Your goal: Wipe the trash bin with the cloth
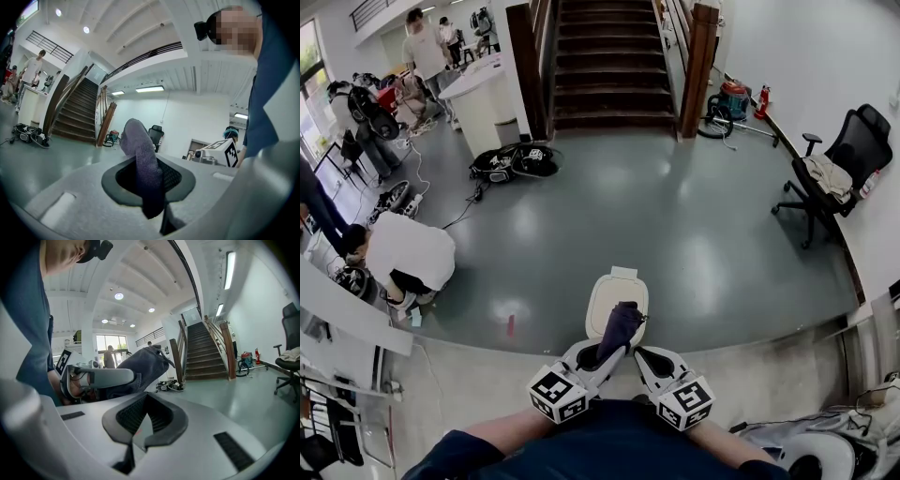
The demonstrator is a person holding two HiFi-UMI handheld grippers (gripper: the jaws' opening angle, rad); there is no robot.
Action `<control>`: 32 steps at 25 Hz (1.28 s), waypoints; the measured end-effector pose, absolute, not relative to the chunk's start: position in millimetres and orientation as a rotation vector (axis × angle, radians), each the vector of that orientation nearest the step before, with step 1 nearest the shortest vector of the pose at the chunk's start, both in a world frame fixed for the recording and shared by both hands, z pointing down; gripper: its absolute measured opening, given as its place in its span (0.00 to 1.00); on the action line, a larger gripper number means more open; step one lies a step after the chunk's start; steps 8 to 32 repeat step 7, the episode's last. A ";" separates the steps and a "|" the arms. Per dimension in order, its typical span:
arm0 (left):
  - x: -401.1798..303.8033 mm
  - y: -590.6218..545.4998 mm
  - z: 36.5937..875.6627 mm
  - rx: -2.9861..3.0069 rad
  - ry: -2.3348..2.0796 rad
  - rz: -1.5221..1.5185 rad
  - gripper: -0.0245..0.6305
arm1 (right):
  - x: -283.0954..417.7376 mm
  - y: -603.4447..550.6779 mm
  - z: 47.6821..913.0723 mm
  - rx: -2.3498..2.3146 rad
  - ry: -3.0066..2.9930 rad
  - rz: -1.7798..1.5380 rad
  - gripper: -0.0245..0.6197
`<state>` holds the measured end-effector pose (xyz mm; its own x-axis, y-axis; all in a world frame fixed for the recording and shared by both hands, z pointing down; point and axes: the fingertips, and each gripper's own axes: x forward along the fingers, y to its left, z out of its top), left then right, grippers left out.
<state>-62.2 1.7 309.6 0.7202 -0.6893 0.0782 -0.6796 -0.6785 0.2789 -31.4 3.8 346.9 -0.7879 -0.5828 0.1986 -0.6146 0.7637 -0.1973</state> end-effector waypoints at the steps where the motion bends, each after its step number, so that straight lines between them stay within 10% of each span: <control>1: -62.1 2.6 310.3 2.638 -1.075 -0.047 0.12 | -31.5 4.8 347.5 0.965 -2.831 0.384 0.05; 32: -69.5 6.4 311.3 2.638 -1.070 -0.049 0.12 | -38.6 9.1 349.5 0.969 -2.827 0.388 0.05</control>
